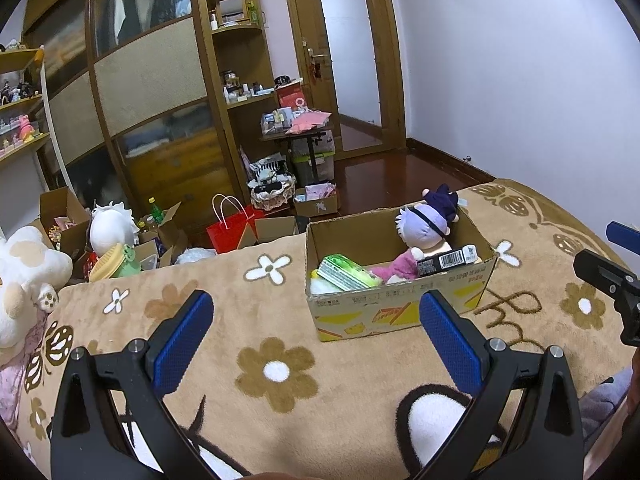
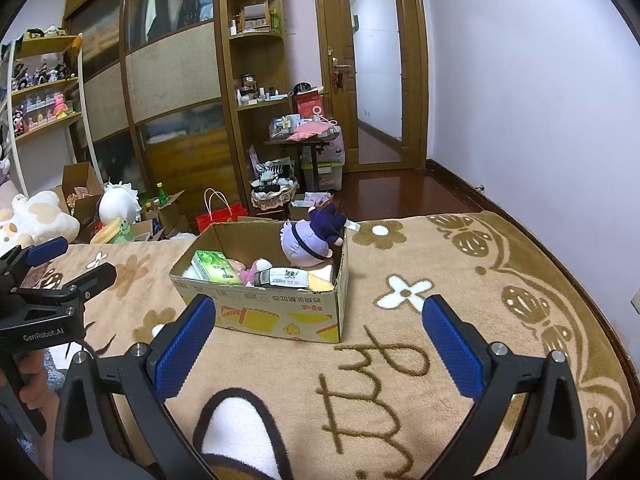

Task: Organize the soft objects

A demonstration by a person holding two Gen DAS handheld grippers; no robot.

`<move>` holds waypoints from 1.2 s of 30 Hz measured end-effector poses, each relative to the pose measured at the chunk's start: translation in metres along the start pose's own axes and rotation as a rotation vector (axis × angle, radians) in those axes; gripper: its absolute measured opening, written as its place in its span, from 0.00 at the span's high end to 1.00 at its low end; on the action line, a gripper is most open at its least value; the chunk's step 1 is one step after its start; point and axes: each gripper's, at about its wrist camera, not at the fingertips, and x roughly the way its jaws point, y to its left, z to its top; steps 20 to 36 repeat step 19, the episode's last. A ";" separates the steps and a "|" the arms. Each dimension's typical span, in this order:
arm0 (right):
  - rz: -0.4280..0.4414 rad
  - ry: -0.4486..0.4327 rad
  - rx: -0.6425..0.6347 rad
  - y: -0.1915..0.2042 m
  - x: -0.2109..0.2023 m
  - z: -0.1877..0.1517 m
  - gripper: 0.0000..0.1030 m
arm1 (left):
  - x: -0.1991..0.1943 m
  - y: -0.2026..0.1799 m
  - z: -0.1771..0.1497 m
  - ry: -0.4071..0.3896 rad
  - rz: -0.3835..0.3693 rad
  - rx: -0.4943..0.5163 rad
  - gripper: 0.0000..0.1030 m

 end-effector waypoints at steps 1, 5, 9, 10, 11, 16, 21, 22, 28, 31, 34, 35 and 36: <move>0.001 0.001 0.001 0.000 0.000 0.000 0.00 | 0.000 0.000 0.000 0.001 0.000 0.001 0.01; 0.002 0.001 0.004 -0.001 0.001 -0.001 0.00 | 0.000 0.000 0.000 0.001 0.001 0.001 0.01; 0.001 0.002 0.000 -0.001 0.001 0.000 0.00 | 0.002 0.000 0.000 -0.001 0.002 0.000 0.01; 0.001 0.002 0.000 -0.001 0.001 -0.001 0.00 | 0.001 0.000 0.001 0.000 0.003 -0.001 0.01; 0.001 0.002 0.001 -0.001 0.001 0.000 0.00 | 0.001 0.000 0.001 0.000 0.004 -0.001 0.01; 0.000 0.002 0.001 -0.001 0.001 0.000 0.00 | 0.001 0.000 0.000 -0.001 0.002 -0.002 0.01; 0.000 0.002 0.002 -0.001 0.001 0.000 0.00 | 0.001 0.000 0.000 0.001 0.006 0.002 0.01; 0.000 0.002 0.002 -0.001 0.001 0.000 0.00 | 0.001 0.000 0.000 0.001 0.006 0.002 0.01; 0.000 0.002 0.002 -0.001 0.001 0.000 0.00 | 0.001 0.000 0.000 0.001 0.006 0.002 0.01; 0.000 0.002 0.002 -0.001 0.001 0.000 0.00 | 0.001 0.000 0.000 0.001 0.006 0.002 0.01; 0.000 0.002 0.002 -0.001 0.001 0.000 0.00 | 0.001 0.000 0.000 0.001 0.006 0.002 0.01; 0.000 0.002 0.002 -0.001 0.001 0.000 0.00 | 0.001 0.000 0.000 0.001 0.006 0.002 0.01; 0.000 0.002 0.002 -0.001 0.001 0.000 0.00 | 0.001 0.000 0.000 0.001 0.006 0.002 0.01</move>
